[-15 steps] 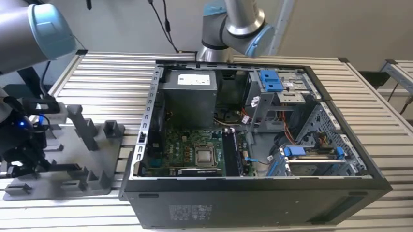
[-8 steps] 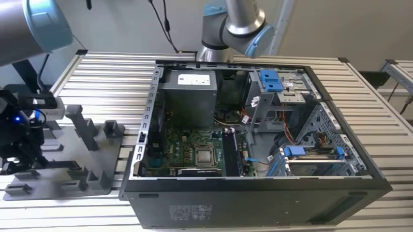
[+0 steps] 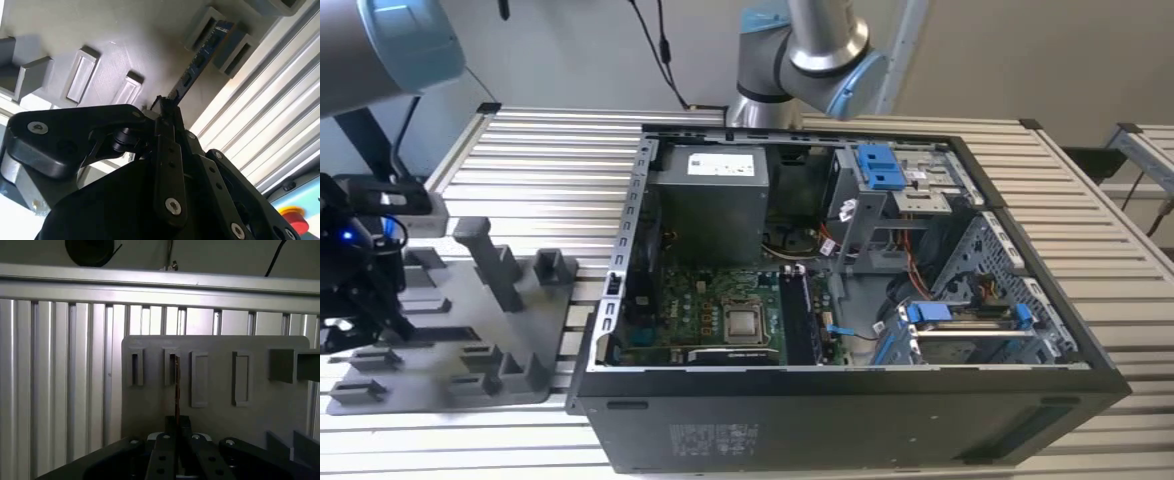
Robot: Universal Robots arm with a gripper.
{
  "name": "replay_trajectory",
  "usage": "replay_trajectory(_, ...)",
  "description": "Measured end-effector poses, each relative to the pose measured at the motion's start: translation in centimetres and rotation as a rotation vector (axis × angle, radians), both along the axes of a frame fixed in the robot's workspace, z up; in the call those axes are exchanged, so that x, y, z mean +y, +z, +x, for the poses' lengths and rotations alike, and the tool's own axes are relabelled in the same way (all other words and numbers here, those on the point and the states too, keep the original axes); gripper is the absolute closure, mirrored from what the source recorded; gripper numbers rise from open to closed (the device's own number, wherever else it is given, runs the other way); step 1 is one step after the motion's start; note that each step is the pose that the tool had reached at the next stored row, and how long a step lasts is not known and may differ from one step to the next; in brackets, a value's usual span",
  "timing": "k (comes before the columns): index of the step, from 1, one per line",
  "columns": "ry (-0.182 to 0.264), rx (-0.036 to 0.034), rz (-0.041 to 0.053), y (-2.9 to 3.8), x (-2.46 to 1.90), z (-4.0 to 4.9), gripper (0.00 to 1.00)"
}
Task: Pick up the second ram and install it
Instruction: 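Pick up the second ram and move it above second insertion slot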
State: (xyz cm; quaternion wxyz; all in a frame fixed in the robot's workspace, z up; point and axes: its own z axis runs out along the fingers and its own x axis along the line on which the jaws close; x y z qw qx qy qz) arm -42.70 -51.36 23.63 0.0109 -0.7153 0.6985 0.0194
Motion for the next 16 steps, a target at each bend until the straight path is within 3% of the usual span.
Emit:
replay_trajectory(4,-0.005,-0.0002,0.0026,0.23,0.00,0.00,0.86)
replay_trajectory(10,-0.017,0.0001,0.0173,0.64,0.00,0.00,0.86)
replay_trajectory(16,-0.022,-0.0001,0.0182,1.12,0.00,0.00,0.86)
